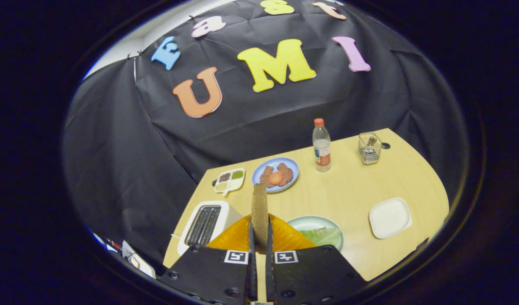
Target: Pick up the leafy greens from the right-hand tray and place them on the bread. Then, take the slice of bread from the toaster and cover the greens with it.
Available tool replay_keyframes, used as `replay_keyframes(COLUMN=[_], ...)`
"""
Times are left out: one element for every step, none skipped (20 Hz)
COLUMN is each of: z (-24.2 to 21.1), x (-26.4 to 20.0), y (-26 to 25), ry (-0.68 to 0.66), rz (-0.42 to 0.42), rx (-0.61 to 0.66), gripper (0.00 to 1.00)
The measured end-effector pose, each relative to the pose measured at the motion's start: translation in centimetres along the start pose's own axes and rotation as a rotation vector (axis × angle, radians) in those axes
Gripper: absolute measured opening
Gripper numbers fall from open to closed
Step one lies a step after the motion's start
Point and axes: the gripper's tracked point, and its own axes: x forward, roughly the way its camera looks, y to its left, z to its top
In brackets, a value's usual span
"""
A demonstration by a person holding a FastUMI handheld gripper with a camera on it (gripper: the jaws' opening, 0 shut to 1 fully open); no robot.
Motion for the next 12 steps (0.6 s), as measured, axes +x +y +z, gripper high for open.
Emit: replay_keyframes(z=[-0.8,-2.0,-3.2,-4.1,-4.9,-5.4,-5.7,-5.9,-6.1,-6.3,-6.3,-6.3], x=[0.7,1.6,2.5,3.3,4.0,4.4,4.8,5.0,5.2,5.3,5.6,5.8], y=[-0.6,-1.0,-1.4,-1.9,-2.5,-3.0,-3.3,-3.6,-3.9,-4.1,-4.3,-4.7], ry=[0.019,0.053,0.088,0.111,0.127,0.131,0.135,0.136,0.139,0.144,0.146,0.145], rz=[-0.002,0.013,0.021,0.023,0.013,0.004,-0.003,-0.010,-0.018,-0.022,-0.031,-0.040], rx=[0.002,-0.001,0.005,0.024,0.039,0.053,0.063,0.069,0.070,0.064,0.052,0.040], gripper=[0.08,0.08,0.08,0.08,0.08,0.08,0.08,0.08,0.08,0.08,0.08,0.08])
